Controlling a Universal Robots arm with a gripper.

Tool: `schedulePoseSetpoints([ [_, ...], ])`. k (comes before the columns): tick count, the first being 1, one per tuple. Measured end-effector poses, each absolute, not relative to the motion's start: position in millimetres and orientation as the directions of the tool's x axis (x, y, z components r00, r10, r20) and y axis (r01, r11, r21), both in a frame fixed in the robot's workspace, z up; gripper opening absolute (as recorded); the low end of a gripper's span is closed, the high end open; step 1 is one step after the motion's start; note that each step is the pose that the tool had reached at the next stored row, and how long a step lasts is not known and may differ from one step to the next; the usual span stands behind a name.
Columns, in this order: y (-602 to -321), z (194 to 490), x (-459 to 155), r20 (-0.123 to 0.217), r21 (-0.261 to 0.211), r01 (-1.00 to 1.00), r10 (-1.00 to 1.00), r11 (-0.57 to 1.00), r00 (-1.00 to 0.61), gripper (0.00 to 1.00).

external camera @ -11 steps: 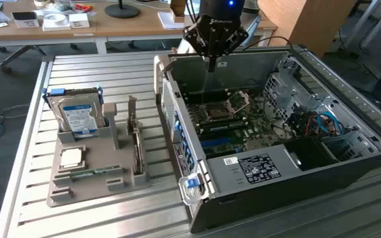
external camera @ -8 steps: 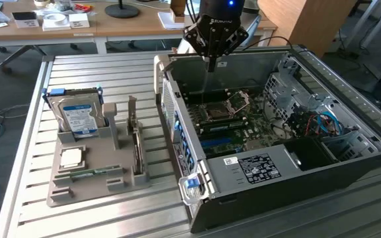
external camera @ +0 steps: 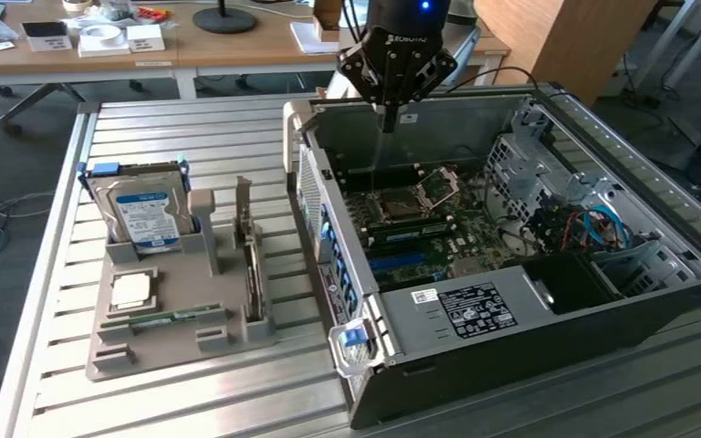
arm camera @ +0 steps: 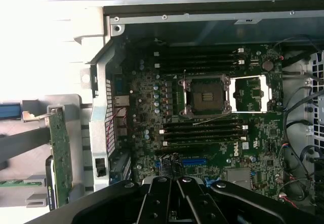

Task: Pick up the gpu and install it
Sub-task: 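Reach for the gpu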

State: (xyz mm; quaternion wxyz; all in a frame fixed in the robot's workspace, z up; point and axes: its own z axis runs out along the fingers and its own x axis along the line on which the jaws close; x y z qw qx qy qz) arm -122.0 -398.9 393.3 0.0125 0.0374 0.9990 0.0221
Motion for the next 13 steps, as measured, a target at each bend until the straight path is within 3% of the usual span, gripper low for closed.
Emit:
schedulePoseSetpoints([
  [13, -398.7, 393.0, -140.6, -0.023, 0.045, 0.074, 0.075, 0.996, -0.997, 0.11],
])
